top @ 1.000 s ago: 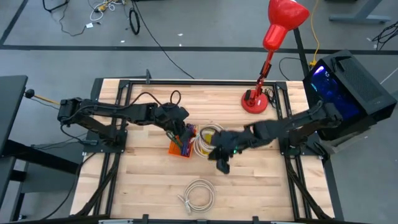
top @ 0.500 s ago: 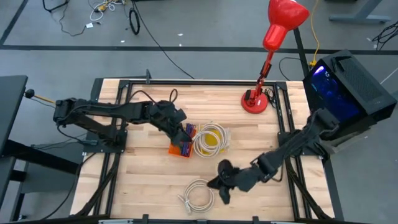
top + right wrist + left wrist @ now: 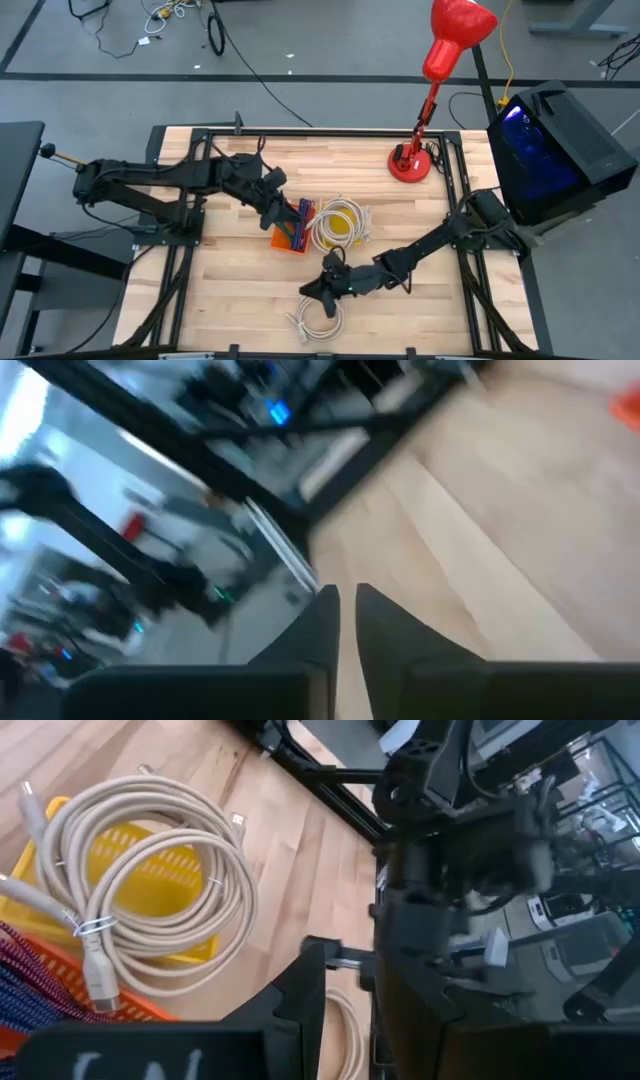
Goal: Pick & Place USB Port
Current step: Put the brown HDMI cable into the yellow bin
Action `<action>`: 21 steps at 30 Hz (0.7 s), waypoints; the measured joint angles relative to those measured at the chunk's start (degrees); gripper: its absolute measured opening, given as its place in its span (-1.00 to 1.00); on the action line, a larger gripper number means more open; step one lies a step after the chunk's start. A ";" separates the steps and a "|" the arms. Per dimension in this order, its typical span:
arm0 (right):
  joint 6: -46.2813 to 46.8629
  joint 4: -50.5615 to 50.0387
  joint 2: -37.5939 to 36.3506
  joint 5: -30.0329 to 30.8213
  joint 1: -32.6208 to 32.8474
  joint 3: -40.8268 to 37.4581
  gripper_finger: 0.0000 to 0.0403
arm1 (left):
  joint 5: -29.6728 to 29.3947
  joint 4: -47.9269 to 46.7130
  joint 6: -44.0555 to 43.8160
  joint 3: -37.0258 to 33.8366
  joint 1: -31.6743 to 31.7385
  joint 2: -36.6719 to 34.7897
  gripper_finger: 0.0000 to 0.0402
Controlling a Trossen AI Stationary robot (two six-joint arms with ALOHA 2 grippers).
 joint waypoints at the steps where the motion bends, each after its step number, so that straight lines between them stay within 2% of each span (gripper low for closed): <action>1: 0.33 -2.43 0.00 -1.10 -0.22 0.00 -0.79 | 0.02 0.03 0.00 0.00 0.00 -0.04 -0.52; 8: -5.93 -12.90 -0.31 -3.66 -1.80 1.97 -0.77 | 0.02 -1.32 0.87 0.00 -0.15 0.00 -0.52; 12: -13.04 -36.80 -0.34 -8.81 -2.71 10.85 -0.78 | -0.36 -1.96 0.90 -0.02 -0.13 0.00 -0.52; 15: -18.57 -51.82 -0.37 -8.52 -2.89 15.79 -0.78 | -0.44 -2.17 1.29 -0.02 -0.13 0.00 -0.52; 21: -19.59 -53.57 0.02 -13.58 -4.22 17.84 -0.79 | -1.25 -2.22 1.29 -0.02 -0.11 0.00 -0.52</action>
